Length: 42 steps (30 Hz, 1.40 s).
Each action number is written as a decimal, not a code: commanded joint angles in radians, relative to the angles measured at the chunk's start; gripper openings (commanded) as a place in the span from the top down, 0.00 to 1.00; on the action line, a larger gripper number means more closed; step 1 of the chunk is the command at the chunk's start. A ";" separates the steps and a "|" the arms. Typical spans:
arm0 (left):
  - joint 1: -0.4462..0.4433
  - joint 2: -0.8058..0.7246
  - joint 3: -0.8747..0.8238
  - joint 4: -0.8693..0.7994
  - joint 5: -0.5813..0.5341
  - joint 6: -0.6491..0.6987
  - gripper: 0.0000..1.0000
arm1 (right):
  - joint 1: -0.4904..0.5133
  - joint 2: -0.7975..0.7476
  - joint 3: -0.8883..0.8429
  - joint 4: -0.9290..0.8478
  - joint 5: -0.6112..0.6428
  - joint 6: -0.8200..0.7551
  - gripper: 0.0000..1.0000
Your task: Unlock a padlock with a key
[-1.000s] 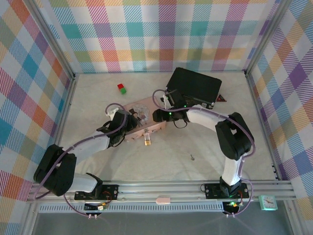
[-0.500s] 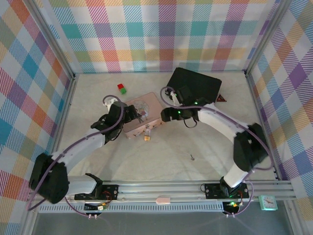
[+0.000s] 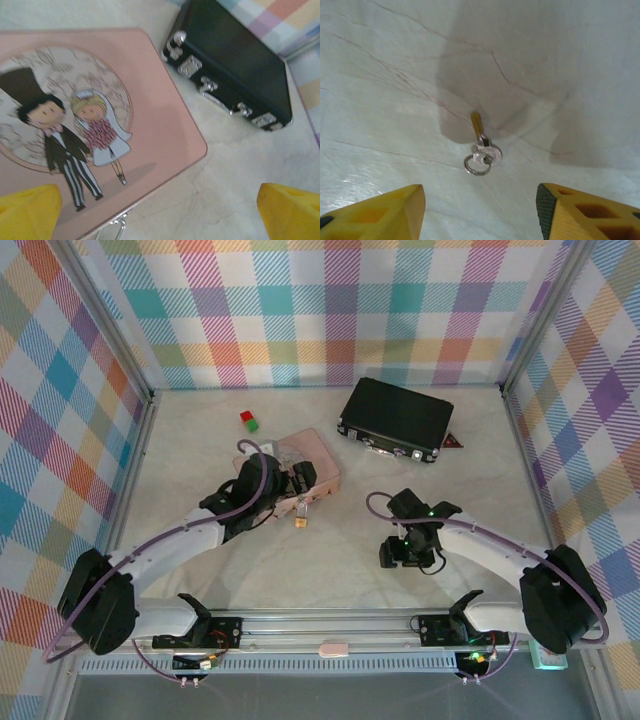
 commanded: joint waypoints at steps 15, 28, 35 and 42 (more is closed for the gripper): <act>-0.023 0.002 0.003 0.027 -0.040 -0.033 0.01 | 0.004 0.084 -0.052 0.118 -0.007 0.205 0.69; -0.023 -0.012 -0.008 0.048 -0.028 -0.059 0.00 | 0.003 0.075 0.035 0.074 0.022 0.056 1.00; -0.034 -0.011 -0.033 0.169 0.093 -0.161 0.02 | -0.008 0.079 0.211 0.047 -0.014 -0.157 1.00; -0.068 0.044 -0.041 0.339 0.198 -0.242 0.13 | -0.022 0.095 0.366 0.091 -0.075 -0.202 1.00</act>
